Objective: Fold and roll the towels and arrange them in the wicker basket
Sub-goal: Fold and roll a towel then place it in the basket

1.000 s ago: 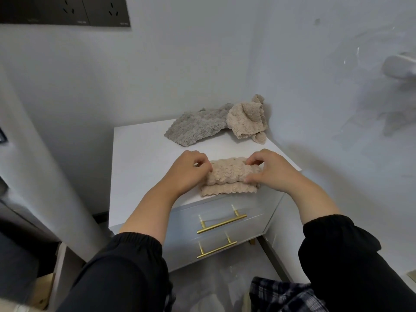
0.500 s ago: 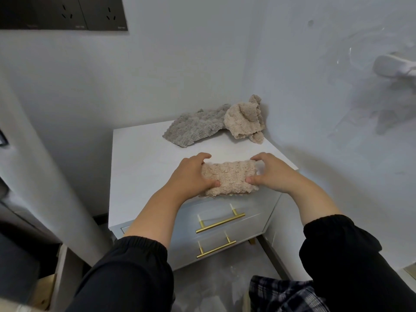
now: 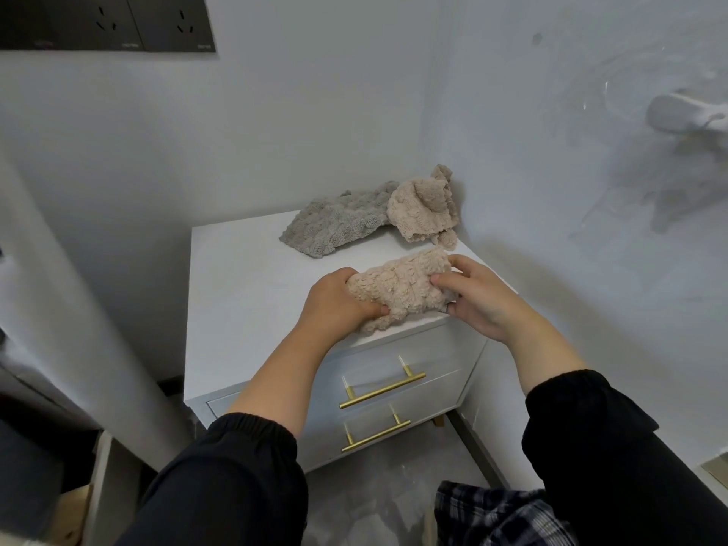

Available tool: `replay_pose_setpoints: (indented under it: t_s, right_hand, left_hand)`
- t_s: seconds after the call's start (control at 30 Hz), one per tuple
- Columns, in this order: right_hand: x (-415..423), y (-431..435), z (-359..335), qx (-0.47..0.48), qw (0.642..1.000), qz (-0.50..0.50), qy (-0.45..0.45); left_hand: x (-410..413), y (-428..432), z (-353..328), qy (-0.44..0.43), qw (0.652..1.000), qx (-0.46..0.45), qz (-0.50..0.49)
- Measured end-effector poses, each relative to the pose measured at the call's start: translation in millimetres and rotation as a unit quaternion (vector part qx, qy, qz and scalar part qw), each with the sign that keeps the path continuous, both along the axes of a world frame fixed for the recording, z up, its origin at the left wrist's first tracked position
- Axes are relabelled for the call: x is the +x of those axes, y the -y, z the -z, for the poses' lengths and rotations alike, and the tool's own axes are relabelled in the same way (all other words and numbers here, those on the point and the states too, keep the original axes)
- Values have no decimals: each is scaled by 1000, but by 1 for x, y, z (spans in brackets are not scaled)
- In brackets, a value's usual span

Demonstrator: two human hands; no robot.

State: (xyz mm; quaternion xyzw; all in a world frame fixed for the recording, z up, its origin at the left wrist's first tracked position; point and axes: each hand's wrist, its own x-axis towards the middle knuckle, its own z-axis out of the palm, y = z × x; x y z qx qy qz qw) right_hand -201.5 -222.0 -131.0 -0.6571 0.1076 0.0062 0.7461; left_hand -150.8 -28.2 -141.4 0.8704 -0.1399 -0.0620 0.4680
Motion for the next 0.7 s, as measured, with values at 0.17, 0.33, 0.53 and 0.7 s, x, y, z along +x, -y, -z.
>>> replay_pose_setpoints:
  t_s: [0.17,0.33,0.53,0.7]
  right_hand:
    - [-4,6,1,-39,997,-66,-16]
    - [-6,16,2,-39,998,47,18]
    - [-13,34,-2,-177,962,202,53]
    - [-35,45,0,-313,904,286,49]
  left_hand:
    - [-4,11,1,11,1000,-19,8]
    - [-9,29,-2,-11,997,-56,53]
    - [-20,59,0,-87,982,-138,96]
    - [-40,89,5,-89,977,-140,132]
